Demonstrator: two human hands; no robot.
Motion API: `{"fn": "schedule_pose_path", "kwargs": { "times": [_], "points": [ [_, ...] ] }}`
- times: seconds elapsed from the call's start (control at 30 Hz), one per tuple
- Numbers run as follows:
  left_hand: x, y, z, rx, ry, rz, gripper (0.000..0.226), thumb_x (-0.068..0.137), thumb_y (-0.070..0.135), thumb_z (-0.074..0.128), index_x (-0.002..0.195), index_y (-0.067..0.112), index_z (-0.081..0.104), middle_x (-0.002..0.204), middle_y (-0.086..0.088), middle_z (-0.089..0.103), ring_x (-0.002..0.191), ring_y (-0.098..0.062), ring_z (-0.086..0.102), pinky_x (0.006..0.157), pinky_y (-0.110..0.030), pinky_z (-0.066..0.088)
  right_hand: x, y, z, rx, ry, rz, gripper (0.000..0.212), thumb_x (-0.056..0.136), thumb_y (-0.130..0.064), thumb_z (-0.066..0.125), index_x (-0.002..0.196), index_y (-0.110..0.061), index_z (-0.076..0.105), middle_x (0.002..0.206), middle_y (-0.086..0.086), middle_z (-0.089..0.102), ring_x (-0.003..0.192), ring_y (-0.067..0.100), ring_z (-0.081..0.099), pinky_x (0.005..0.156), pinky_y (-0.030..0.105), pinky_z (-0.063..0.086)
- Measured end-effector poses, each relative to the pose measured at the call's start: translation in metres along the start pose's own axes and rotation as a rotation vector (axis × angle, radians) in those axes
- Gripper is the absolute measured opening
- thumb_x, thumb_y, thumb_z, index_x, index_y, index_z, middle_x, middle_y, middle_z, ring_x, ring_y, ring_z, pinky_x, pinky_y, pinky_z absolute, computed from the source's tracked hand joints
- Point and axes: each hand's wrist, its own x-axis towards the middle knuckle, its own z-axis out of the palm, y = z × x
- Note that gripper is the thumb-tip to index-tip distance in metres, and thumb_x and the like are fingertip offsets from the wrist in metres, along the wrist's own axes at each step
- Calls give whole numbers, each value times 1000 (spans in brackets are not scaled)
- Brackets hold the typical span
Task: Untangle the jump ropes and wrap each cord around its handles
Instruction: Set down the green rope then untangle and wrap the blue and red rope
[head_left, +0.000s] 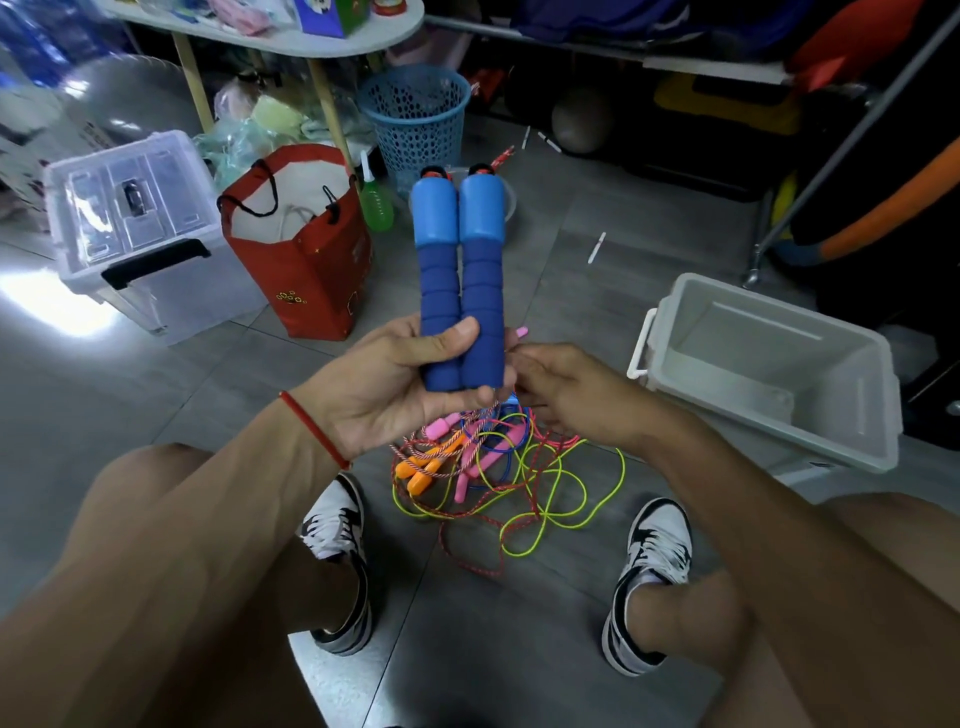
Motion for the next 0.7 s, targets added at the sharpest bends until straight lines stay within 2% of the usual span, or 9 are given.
{"fn": "schedule_pose_path", "kwargs": {
  "times": [0.07,0.17,0.2,0.27,0.37,0.43,0.53,0.6,0.7],
  "points": [
    [0,2,-5,37,11,-29,34,91,14,53,120,-2,55,105,-16,66,85,-29,71,61,-31,59,-5,-3,-8,1,-22,14,32,109,-22,37,90,-6,58,52,-18,47,47,-2,39,52,16,35],
    [0,8,-15,147,61,-111,33,87,14,58,116,0,59,98,-13,68,85,-30,73,62,-32,60,-12,0,-30,-302,57,-48,25,102,-28,56,83,-14,63,60,-33,56,61,-14,52,63,8,37],
    [0,8,-19,189,83,-135,33,86,13,60,116,1,60,97,-13,69,86,-31,73,63,-33,61,-15,1,-37,-375,79,-51,21,98,-31,61,82,-19,63,62,-36,57,63,-15,53,63,9,37],
    [1,8,-26,258,131,-178,33,84,12,62,116,1,61,96,-12,70,85,-30,74,65,-36,62,-21,5,-51,-547,101,-69,19,91,-42,67,79,-30,58,66,-30,59,61,-4,54,61,22,40],
    [3,5,-37,367,182,-270,34,81,10,66,113,1,62,95,-15,70,84,-30,72,72,-44,63,-33,4,-59,-831,102,-70,16,92,-54,59,84,-42,53,68,-21,58,65,5,52,63,34,45],
    [3,0,-41,423,171,-342,26,85,7,65,110,1,63,93,-15,70,83,-30,71,67,-42,63,-42,-1,-60,-984,83,-85,19,95,-57,48,94,-40,56,74,-18,57,77,10,57,68,36,47],
    [5,-19,-39,544,101,-460,15,92,3,62,107,3,63,89,-12,71,78,-26,71,64,-39,62,-50,-7,-54,-1112,74,-152,31,96,-58,37,102,-34,56,95,-16,60,93,11,61,70,36,48],
    [6,-36,-35,574,64,-534,13,94,2,61,107,3,62,86,-10,71,75,-27,71,62,-38,61,-56,-11,-47,-1156,97,-218,33,96,-57,35,101,-33,57,99,-15,61,91,12,62,67,36,48],
    [9,-51,-32,578,26,-567,12,93,0,62,105,1,62,84,-11,71,73,-26,71,58,-38,60,-68,-13,-41,-1153,141,-271,38,92,-63,36,88,-33,59,83,-17,59,74,11,60,59,33,46]
  ]
}}
